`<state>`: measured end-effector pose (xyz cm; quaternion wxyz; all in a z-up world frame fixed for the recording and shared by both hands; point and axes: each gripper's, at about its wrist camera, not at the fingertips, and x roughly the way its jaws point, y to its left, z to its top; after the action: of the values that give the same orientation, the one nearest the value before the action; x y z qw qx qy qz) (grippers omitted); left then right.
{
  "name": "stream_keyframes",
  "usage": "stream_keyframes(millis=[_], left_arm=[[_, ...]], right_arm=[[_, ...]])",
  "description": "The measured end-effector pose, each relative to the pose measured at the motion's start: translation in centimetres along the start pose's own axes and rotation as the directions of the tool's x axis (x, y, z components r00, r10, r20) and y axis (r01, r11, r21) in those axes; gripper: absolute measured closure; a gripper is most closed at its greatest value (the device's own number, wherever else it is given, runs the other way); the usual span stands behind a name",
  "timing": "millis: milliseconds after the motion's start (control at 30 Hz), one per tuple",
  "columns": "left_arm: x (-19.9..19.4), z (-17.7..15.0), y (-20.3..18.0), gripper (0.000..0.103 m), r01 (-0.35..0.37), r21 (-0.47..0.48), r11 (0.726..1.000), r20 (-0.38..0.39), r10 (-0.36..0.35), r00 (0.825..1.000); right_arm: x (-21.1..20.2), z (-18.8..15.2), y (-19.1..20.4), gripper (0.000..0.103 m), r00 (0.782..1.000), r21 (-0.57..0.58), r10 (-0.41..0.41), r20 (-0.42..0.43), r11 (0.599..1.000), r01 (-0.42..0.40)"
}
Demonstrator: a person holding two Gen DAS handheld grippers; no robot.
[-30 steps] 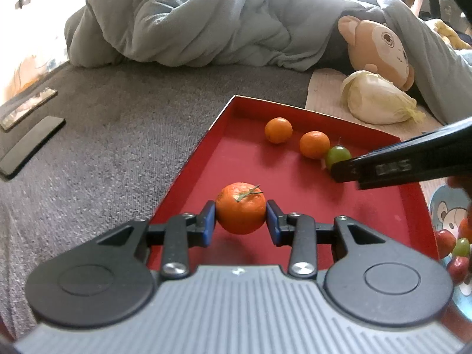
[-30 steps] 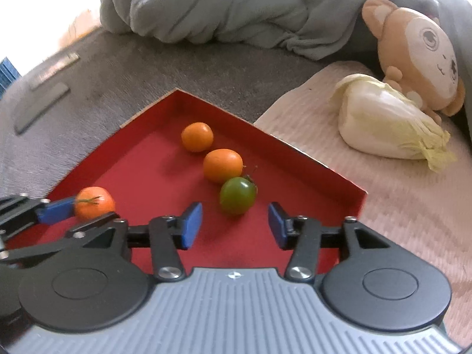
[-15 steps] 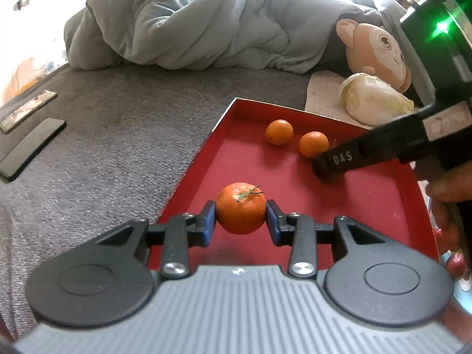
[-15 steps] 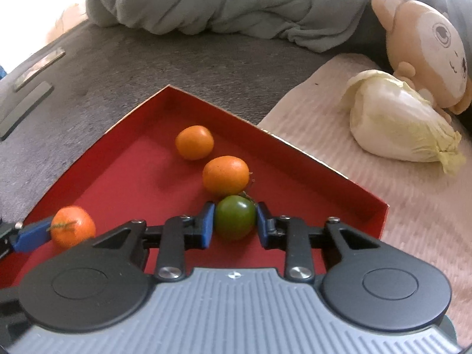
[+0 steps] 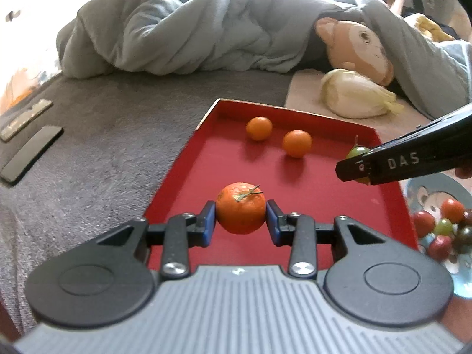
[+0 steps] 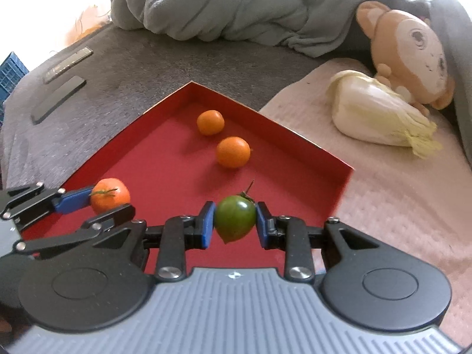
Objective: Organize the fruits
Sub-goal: 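Carry the orange tomato and green tomato in both tools over the blue plate, then open the left tool to drop the orange tomato onto the plate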
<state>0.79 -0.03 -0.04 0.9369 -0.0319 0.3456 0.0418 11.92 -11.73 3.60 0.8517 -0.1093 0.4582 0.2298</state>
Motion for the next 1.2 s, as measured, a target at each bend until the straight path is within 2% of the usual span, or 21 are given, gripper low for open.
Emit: stream_keyframes(millis=[267,600,900,1200], left_arm=[[-1.8,0.0,-3.1,0.064,0.048,0.047,0.998,0.025,-0.049,0.998],[-2.9,-0.4,-8.1,0.064,0.135,0.091,0.987,0.016,-0.137,0.99],[-3.3,-2.0,-13.8,0.064,0.225,0.145,0.964,-0.023,-0.224,0.974],[-3.1,-4.3,-18.7,0.064,0.291,0.214,0.933,-0.074,-0.281,0.957]], right_arm=[[-4.7,-3.0,-2.4,0.069,0.999,0.015,-0.028,0.021,1.0,0.028],[-9.0,-7.8,-9.0,0.069,0.995,0.099,-0.095,0.019,0.991,0.093],[-10.4,-11.9,-13.8,0.069,0.989,0.163,-0.145,-0.022,0.976,0.147],[-10.2,-11.9,-14.5,0.069,0.991,0.169,-0.135,-0.018,0.976,0.136]])
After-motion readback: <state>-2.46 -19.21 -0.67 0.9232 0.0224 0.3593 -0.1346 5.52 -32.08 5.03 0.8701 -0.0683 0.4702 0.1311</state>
